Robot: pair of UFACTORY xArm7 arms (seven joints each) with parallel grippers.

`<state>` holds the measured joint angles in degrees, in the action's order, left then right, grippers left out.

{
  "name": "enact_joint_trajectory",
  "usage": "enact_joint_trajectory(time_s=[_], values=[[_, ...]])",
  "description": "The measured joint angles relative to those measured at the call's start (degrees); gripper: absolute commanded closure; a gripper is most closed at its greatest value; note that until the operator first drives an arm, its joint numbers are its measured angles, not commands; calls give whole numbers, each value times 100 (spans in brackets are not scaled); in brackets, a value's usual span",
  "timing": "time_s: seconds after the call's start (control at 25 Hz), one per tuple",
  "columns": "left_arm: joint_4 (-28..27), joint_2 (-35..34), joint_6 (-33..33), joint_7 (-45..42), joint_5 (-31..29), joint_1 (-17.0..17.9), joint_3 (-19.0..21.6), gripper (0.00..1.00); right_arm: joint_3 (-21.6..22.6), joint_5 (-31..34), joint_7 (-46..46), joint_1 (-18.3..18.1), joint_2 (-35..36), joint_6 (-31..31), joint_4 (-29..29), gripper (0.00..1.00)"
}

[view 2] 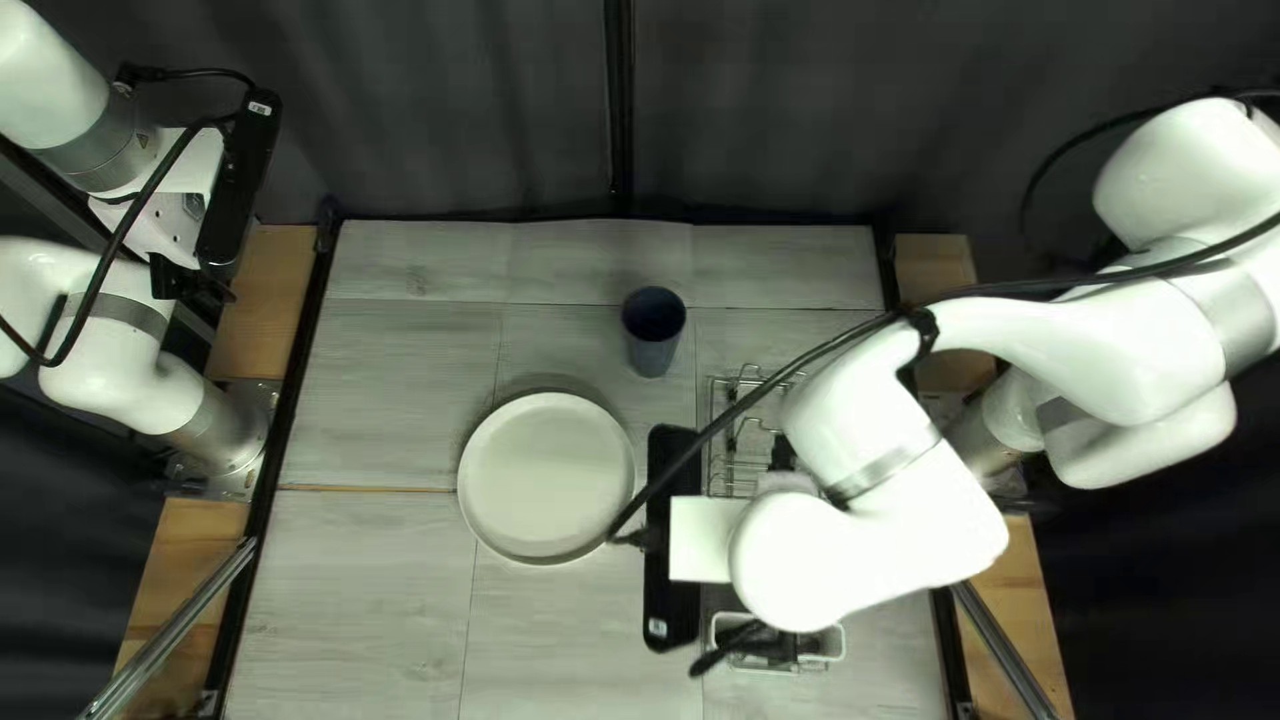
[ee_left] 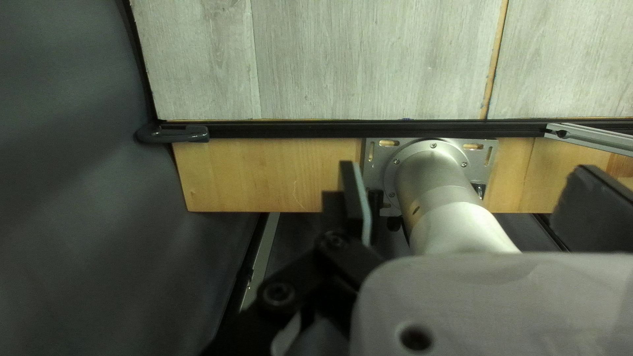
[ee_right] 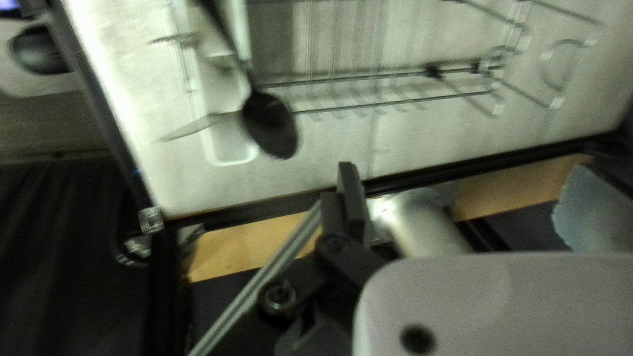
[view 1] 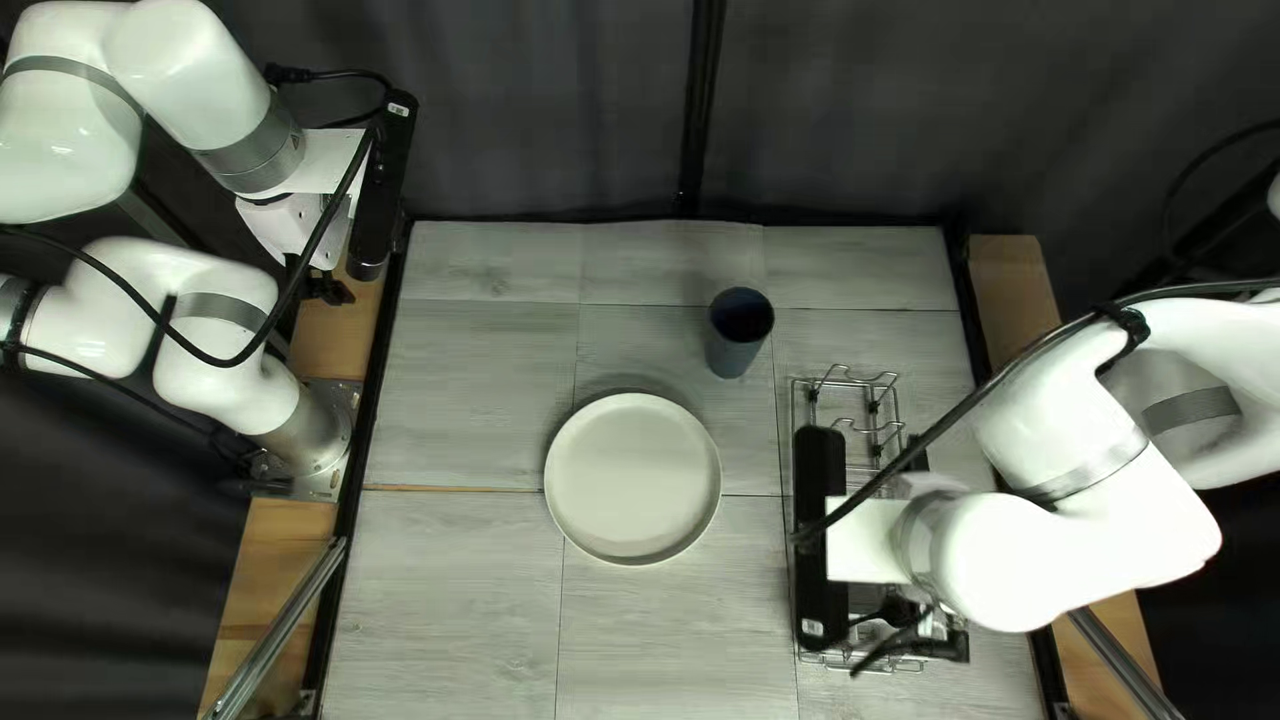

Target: Pick up and place plate onto table. Place down one fork to the left of the plate. Place spoon and knife to the right of the plate. Place cup above the knife and spoon

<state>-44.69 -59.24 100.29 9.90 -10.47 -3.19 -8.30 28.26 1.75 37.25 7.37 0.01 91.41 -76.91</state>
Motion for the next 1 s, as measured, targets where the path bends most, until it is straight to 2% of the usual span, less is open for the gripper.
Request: enact_joint_trajectory(time_s=[0.2, 0.44, 0.92, 1.0], values=[[0, 0, 0, 0, 0, 0, 0, 0, 158, -55, 410, 183, 288, -275, -73, 0], [0, 0, 0, 0, 0, 0, 0, 0, 260, 190, 672, 366, 713, -577, -172, 0], [0, 0, 0, 0, 0, 0, 0, 0, 279, 215, 625, 385, 829, -1119, 353, 0], [0, 0, 0, 0, 0, 0, 0, 0, 281, 193, 590, 378, 795, -1205, 466, 14]])
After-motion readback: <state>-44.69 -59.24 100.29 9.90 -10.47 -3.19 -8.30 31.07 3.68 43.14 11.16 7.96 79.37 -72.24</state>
